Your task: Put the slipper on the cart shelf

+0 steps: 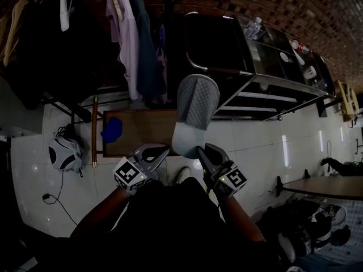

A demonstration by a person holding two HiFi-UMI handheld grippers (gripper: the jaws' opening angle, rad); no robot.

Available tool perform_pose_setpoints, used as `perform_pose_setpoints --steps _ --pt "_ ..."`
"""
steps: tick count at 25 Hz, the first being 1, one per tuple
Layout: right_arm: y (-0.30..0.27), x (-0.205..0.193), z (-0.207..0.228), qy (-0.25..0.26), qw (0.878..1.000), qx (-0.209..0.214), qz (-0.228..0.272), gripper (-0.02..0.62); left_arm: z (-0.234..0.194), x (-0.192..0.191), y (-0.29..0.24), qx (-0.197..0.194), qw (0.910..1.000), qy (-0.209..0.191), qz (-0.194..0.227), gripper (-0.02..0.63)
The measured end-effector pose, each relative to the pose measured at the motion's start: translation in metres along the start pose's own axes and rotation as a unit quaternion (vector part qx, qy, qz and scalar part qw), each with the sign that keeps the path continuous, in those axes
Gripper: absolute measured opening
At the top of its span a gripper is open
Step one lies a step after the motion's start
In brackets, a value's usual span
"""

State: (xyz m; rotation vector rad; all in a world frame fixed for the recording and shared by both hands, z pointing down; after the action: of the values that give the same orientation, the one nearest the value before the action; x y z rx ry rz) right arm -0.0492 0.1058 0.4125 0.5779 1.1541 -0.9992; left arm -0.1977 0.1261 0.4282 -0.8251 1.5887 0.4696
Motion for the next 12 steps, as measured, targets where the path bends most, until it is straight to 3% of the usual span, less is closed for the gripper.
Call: perform_pose_setpoints --steps 8,12 --pt "0.020 -0.016 -0.002 -0.025 0.997 -0.077 0.006 0.054 0.008 -0.024 -0.004 -0.051 0.9982 0.027 -0.012 0.002" --pt "0.036 -0.023 -0.003 -0.030 0.995 -0.094 0.014 0.054 0.023 -0.037 -0.010 -0.078 0.9961 0.032 -0.026 0.002"
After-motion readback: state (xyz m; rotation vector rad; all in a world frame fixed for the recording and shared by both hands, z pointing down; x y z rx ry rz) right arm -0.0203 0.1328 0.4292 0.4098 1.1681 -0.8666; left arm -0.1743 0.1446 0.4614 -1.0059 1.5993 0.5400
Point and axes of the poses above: the fingertips, and each gripper's own axes: y backward along the fingers, z to its right, x out of its top, the point moved 3 cm from there along y, backward along the fingers, and after that the axes turned 6 degrees about x, right-handed, at the moved point
